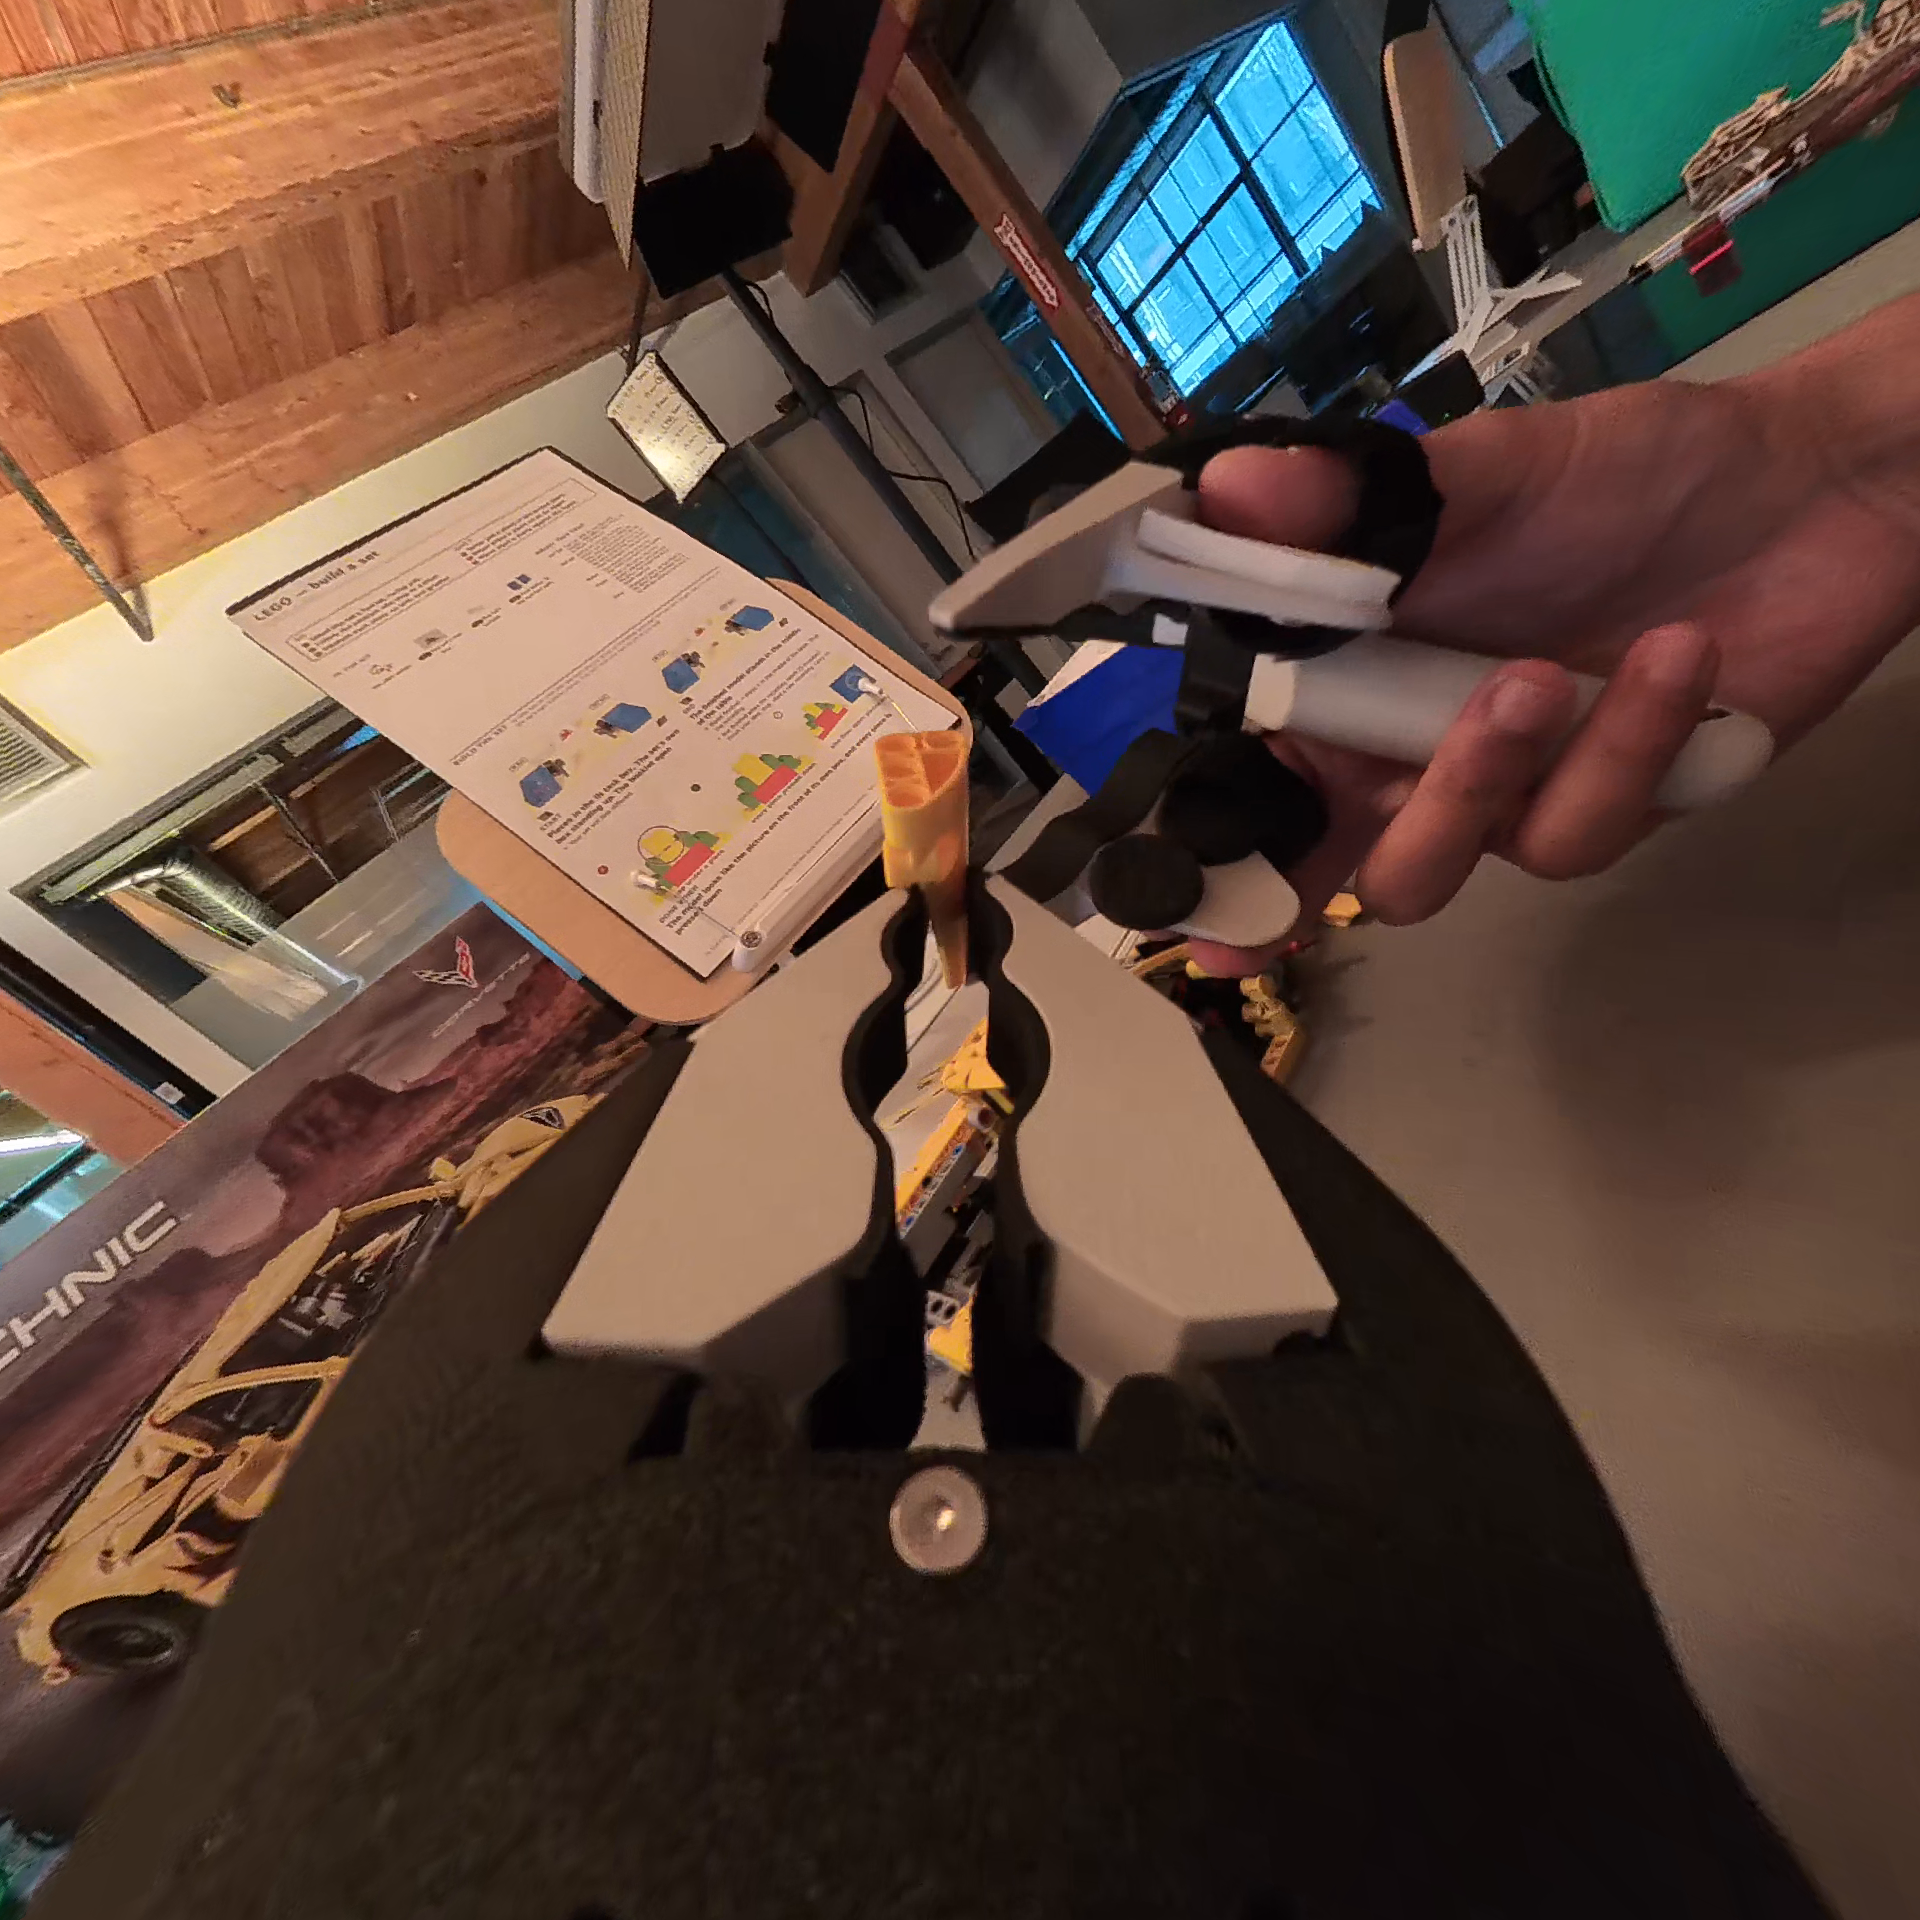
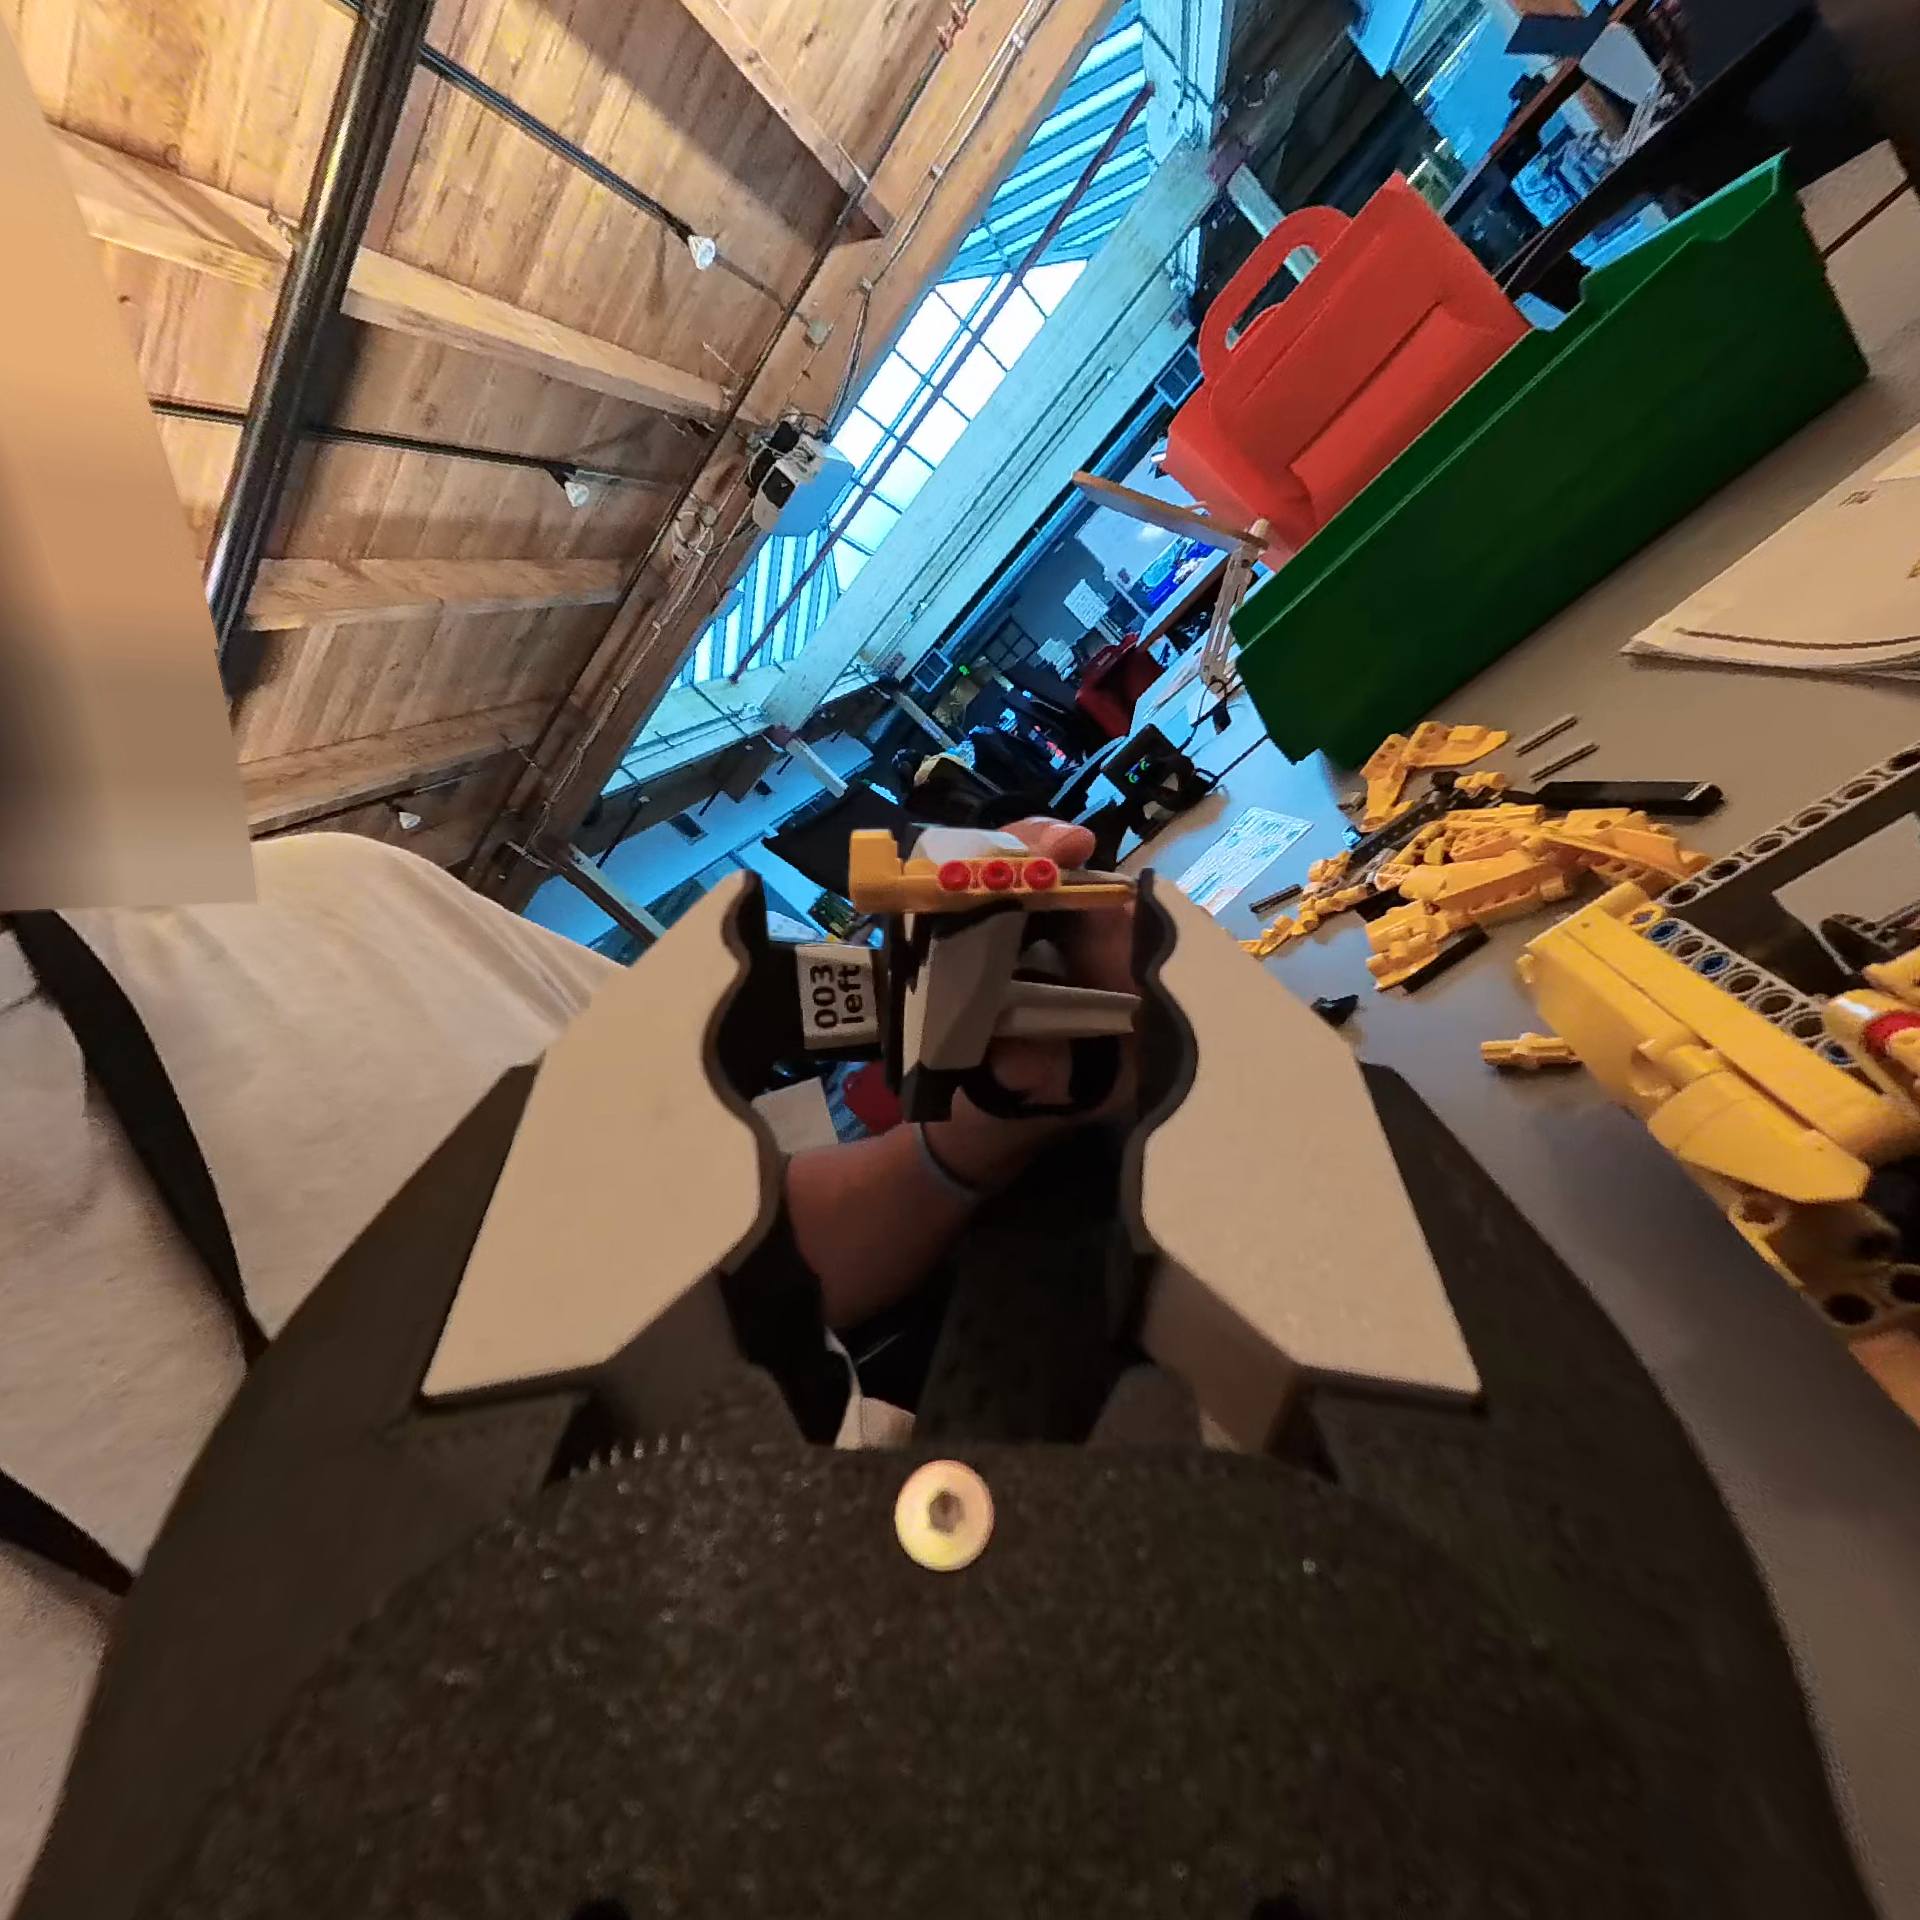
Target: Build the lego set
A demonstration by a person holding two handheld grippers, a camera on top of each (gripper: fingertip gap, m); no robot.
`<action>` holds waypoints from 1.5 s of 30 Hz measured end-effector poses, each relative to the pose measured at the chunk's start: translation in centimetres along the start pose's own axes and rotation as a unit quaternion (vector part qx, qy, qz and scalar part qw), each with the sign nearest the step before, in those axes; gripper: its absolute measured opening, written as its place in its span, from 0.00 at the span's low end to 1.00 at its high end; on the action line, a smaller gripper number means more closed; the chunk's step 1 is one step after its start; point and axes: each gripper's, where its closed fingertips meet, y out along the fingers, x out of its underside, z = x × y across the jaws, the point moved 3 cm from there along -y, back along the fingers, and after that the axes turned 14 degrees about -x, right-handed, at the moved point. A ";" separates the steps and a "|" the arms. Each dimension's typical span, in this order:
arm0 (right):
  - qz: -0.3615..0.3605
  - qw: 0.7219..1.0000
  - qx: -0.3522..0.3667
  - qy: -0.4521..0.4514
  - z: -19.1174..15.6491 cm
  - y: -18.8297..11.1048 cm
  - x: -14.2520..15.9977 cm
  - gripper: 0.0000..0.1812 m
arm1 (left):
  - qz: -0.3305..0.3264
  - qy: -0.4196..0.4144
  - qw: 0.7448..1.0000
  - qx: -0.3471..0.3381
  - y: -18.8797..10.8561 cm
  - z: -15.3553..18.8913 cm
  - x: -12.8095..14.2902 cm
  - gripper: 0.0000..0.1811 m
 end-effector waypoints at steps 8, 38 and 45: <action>-0.029 0.999 0.038 -0.009 0.9 -0.6 0.5 0.29 | -0.009 0.022 1.000 0.010 0.0 0.7 0.3 0.04; -0.352 0.767 0.513 -0.157 6.2 -9.6 7.7 0.29 | -0.277 -0.151 0.943 0.101 -1.9 0.7 8.5 0.09; -0.316 0.795 0.485 -0.182 5.5 -9.2 6.9 0.31 | -0.324 -0.279 0.904 -0.020 -2.5 -5.2 11.3 0.09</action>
